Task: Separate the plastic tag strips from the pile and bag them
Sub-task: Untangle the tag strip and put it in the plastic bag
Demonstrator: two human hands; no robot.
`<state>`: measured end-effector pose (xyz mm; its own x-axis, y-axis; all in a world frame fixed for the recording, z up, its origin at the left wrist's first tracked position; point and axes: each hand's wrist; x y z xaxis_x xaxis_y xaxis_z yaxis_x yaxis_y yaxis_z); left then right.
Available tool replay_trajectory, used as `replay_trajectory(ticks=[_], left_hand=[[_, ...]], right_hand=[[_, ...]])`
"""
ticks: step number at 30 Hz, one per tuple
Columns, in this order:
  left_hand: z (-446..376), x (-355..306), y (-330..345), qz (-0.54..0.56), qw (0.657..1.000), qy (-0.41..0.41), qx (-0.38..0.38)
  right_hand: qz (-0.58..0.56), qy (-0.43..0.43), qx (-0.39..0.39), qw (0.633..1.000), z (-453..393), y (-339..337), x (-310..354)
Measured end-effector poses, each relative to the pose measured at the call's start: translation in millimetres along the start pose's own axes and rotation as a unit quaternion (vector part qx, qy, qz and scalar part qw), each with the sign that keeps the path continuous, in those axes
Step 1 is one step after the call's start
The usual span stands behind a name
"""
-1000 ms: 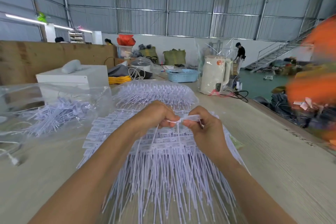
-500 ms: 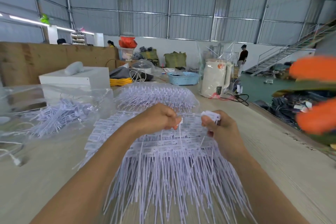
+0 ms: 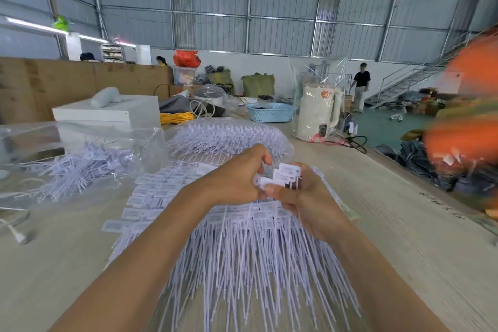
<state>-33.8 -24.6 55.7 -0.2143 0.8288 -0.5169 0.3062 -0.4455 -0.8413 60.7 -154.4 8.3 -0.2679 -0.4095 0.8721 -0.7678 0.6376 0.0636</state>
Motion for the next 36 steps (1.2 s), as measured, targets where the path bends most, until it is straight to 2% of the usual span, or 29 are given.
replay_trajectory(ticks=[3,8,12,16,22,26,31,34,36], left_hand=[[-1,1,1,-0.001,1.000,0.001,-0.011],[-2,3,-6,-0.047,0.998,-0.037,0.007],[-3,5,-4,-0.049,0.997,-0.052,0.022],[-2,7,-5,-0.114,0.992,-0.059,-0.002],[-5,10,-5,-0.051,0.998,-0.040,-0.004],[-6,12,-6,-0.001,0.998,-0.069,0.003],[-5,16,-6,-0.040,0.997,-0.073,0.004],[-3,17,-7,0.011,0.998,-0.061,0.006],[-2,17,-5,0.054,0.996,-0.063,0.018]], right_hand=[[0.005,-0.009,0.006,1.000,1,-1,1],[0.013,-0.040,-0.050,0.998,-1,-1,1],[0.034,-0.057,-0.062,0.996,0,7,2],[0.047,-0.074,-0.064,0.994,2,7,5],[0.077,-0.046,-0.035,0.995,2,6,4],[0.084,-0.039,-0.046,0.995,1,4,5],[0.088,-0.038,-0.049,0.994,1,7,5],[0.079,-0.006,-0.026,0.997,3,7,7],[0.094,-0.025,-0.015,0.995,4,8,6]])
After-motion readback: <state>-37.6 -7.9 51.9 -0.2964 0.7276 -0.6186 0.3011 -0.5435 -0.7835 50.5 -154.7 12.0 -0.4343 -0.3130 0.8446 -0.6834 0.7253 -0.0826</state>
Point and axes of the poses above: each hand's wrist, its own z-axis away from the middle knuckle, its own y-axis out of the palm, x = y × z, and after that the axes turned 14 degrees about -y, right-handed
